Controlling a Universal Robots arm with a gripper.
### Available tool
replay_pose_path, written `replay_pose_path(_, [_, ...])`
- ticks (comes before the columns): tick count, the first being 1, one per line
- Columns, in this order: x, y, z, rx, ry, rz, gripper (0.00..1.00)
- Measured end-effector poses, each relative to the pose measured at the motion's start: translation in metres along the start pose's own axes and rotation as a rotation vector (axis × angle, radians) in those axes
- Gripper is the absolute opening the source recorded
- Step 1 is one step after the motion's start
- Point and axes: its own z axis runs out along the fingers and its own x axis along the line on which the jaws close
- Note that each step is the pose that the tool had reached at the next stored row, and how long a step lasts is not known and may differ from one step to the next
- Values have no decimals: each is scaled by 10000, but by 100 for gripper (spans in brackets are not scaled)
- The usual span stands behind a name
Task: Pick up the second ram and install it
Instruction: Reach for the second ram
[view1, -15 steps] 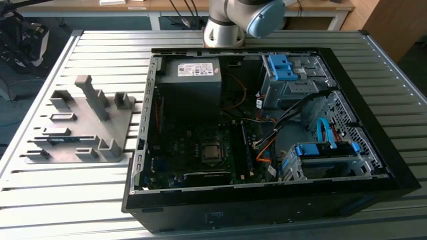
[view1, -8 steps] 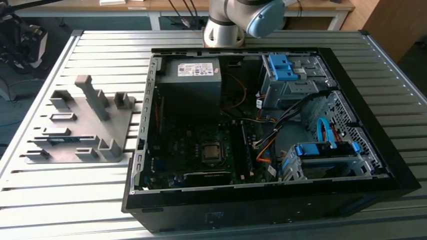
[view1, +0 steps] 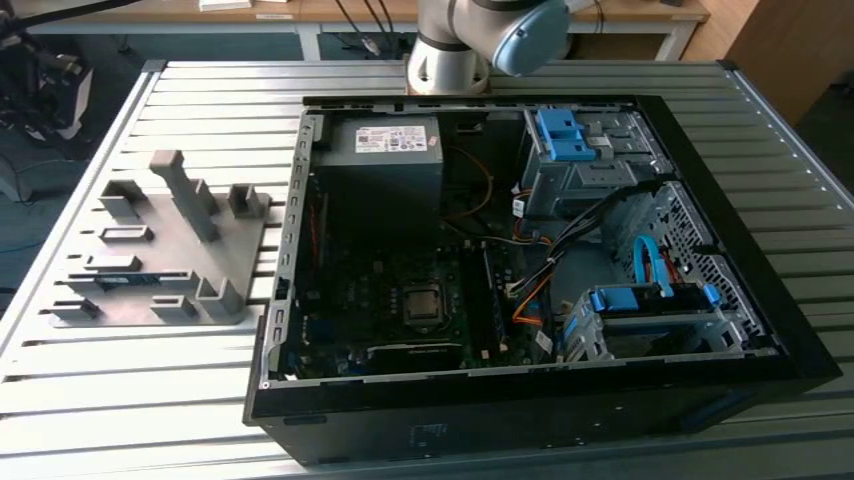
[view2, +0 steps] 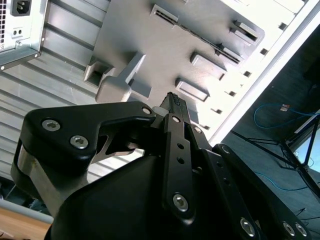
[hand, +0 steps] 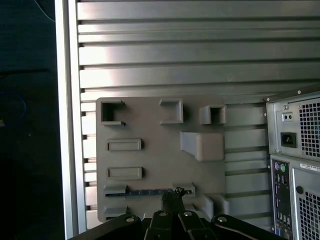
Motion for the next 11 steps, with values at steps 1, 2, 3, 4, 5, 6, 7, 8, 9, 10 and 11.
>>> replay_pose_path(1, [5,-1,4,0,0,1,10])
replay_pose_path(2, [10,-1,8,0,0,0,10])
replay_pose_path(3, [15,-2,13,0,0,0,10])
replay_pose_path(4, [20,-3,18,-1,-1,0,10])
replay_pose_path(5, [24,-3,23,-1,-1,0,10])
replay_pose_path(6, [29,-4,27,0,-1,0,10])
replay_pose_path(7, [32,-5,32,0,0,-1,10])
replay_pose_path(8, [36,-5,40,0,0,0,10])
replay_pose_path(9, [40,-5,46,0,-1,0,10])
replay_pose_path(10, [43,-6,55,0,-1,0,10])
replay_pose_path(11, [47,-7,66,2,-1,0,10])
